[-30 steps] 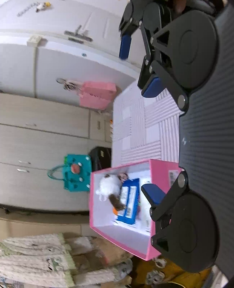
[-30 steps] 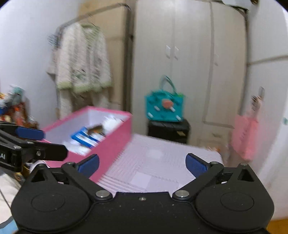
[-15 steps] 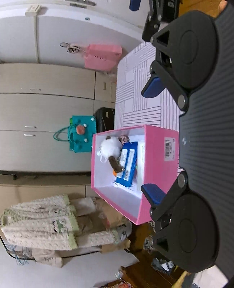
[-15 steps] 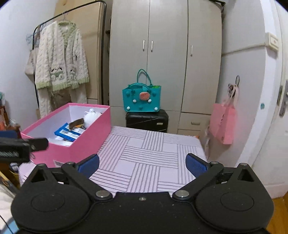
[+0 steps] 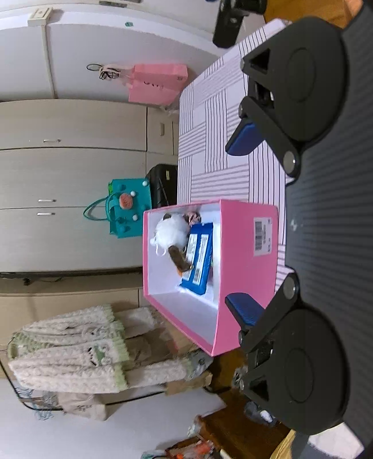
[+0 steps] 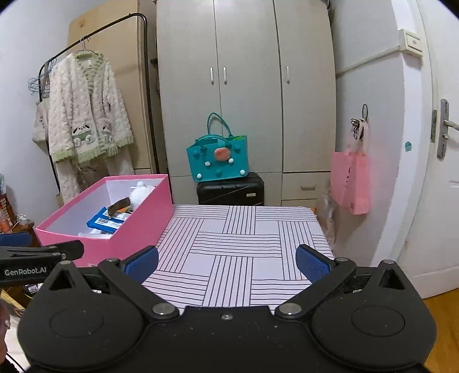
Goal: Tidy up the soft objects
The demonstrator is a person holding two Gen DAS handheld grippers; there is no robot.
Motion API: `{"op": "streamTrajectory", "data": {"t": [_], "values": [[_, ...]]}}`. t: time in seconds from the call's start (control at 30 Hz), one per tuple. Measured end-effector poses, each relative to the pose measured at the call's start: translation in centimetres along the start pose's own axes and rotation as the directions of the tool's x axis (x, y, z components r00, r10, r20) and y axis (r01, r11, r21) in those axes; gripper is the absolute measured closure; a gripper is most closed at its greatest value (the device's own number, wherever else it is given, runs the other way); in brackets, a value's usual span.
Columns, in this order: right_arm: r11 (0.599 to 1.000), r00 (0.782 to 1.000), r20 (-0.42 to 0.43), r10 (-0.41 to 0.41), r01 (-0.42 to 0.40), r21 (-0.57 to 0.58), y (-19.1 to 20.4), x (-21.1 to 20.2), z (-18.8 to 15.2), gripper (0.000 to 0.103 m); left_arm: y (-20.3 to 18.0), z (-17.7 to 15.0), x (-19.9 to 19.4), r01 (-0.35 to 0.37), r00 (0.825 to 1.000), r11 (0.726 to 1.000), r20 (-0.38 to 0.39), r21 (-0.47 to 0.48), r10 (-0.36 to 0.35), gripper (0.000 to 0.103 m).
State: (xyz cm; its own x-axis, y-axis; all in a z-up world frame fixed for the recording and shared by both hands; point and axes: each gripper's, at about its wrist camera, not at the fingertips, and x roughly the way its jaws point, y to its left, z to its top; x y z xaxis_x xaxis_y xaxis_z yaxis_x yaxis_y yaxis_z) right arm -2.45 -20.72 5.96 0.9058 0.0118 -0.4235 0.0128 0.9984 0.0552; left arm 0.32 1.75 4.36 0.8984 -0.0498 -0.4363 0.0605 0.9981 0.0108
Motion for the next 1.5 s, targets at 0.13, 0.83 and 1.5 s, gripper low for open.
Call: {"op": "streamTrajectory", "data": {"t": [0.13, 0.83, 1.5], "values": [[0.999, 0.999, 0.007, -0.038, 0.038, 0.009, -0.1, 0.1, -0.2, 0.000, 0.0, -0.2, 0.1, -0.017, 1.000, 1.000, -0.001, 0.026, 0.017, 0.000], [0.992, 0.994, -0.008, -0.105, 0.104, -0.066, 1.3, 0.3, -1.0, 0.000, 0.2, -0.8, 0.6, -0.027, 1.000, 0.999, -0.014, 0.031, 0.027, 0.000], [0.992, 0.996, -0.010, -0.087, 0.086, -0.092, 2.0, 0.4, -1.5, 0.000, 0.5, -1.1, 1.6, -0.037, 0.999, 0.999, -0.006, 0.026, 0.037, 0.000]]}}
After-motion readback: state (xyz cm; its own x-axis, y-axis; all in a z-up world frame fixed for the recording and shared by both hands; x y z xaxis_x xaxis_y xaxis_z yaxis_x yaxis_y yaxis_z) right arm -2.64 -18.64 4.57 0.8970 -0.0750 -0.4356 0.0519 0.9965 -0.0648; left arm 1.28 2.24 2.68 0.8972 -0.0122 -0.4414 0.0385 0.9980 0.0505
